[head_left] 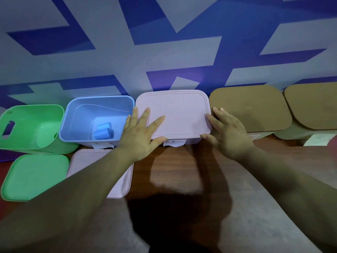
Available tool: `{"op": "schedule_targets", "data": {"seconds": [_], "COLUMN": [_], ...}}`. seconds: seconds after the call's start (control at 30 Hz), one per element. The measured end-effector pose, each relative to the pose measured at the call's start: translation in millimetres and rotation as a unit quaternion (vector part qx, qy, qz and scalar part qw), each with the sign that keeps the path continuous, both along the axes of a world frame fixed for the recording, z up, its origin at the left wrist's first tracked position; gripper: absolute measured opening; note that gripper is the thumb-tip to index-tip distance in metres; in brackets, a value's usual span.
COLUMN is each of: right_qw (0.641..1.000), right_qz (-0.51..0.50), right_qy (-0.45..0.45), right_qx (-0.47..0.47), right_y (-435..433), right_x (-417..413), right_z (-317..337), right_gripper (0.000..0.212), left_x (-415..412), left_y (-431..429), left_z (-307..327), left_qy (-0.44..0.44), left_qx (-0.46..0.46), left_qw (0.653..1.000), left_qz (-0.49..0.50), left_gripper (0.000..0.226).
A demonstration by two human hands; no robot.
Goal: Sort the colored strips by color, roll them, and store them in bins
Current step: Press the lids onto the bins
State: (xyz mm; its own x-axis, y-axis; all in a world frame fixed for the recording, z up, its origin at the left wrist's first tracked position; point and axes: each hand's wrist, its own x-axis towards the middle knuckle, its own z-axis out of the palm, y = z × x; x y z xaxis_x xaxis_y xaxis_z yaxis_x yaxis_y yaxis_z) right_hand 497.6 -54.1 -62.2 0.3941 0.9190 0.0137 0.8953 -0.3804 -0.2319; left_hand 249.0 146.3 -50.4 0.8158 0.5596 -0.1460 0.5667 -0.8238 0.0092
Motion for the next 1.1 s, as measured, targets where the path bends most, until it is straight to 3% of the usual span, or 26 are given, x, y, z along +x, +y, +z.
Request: {"op": "schedule_targets", "data": {"seconds": [0.33,0.53,0.67,0.77,0.9,1.1], "right_qw": [0.999,0.998,0.999,0.998,0.994,0.979], "right_qz": [0.003,-0.011,-0.012,0.001,0.046,0.049], "right_qy": [-0.01,-0.014,-0.006,0.024,0.071,0.186], "right_qx": [-0.053,-0.066,-0.03,0.057,0.067,-0.07], "right_y": [6.6,13.0,12.2,4.7,6.0,19.7], "right_x": [-1.3,-10.0,-47.1,-93.0,-159.6,-230.4], "right_z": [9.3,17.9,32.3,37.7,24.8,-19.0], "right_gripper": [0.08,0.071,0.062,0.053,0.053,0.055], "left_x": [3.1,-17.2,-61.6,-107.5,-166.2,-228.8], "left_y": [0.8,-9.4,-22.6,-29.0,-35.7,-40.9], "left_z": [3.7,12.8,15.6,6.7,-15.3,-51.4], "left_qy": [0.006,-0.048,-0.094,-0.125,-0.066,0.069], "left_qx": [-0.04,-0.055,-0.056,-0.043,-0.077,-0.139], "left_qw": [0.999,0.997,0.992,0.988,0.984,0.961], "left_qz": [0.019,0.036,0.062,0.082,0.146,0.229], "left_gripper": [0.071,0.077,0.077,0.08,0.084,0.078]}}
